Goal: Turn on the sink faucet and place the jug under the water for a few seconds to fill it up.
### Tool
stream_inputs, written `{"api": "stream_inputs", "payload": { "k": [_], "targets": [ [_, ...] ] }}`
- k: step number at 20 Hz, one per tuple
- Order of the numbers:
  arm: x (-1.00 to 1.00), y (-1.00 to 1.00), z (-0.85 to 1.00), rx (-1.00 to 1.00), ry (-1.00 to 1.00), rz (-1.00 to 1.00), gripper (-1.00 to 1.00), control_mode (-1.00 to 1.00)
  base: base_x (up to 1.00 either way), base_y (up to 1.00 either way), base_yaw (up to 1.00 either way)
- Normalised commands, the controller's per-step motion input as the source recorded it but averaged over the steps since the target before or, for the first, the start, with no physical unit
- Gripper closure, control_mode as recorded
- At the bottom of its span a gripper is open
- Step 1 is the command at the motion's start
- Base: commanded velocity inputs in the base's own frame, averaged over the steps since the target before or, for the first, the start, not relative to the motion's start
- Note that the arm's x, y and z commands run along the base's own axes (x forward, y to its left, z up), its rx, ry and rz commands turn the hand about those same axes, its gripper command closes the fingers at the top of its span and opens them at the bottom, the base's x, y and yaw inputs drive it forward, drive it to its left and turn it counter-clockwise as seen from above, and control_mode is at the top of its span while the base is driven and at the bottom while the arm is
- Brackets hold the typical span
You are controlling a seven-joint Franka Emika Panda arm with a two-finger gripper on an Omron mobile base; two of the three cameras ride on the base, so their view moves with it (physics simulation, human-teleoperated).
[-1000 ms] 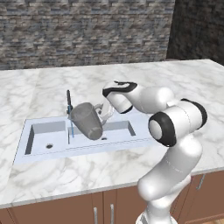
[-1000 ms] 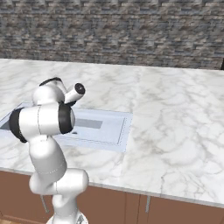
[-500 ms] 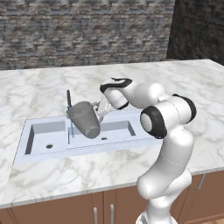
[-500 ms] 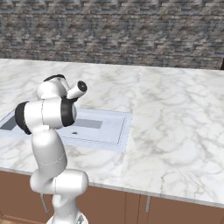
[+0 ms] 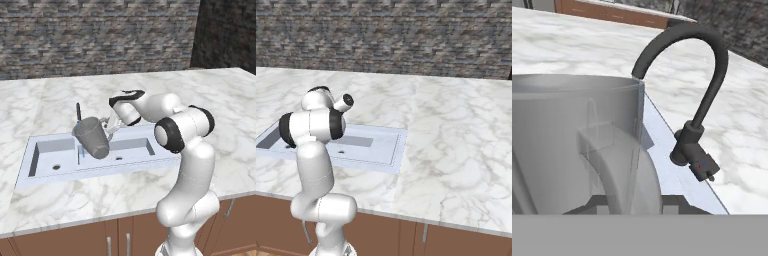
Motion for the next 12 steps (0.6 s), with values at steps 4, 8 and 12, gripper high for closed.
{"api": "stream_inputs", "payload": {
  "k": [4, 8, 12],
  "targets": [
    [0.04, 0.02, -0.42, 0.00, 0.07, -0.04, 1.00, -1.00, 0.00, 0.00, 0.00],
    [0.18, 0.12, -0.24, 0.00, 0.08, -0.09, 1.00, -1.00, 0.00, 0.00, 0.00],
    [0.38, 0.30, -0.16, 0.00, 0.04, -0.12, 1.00, -1.00, 0.00, 0.00, 0.00]
  ]
}}
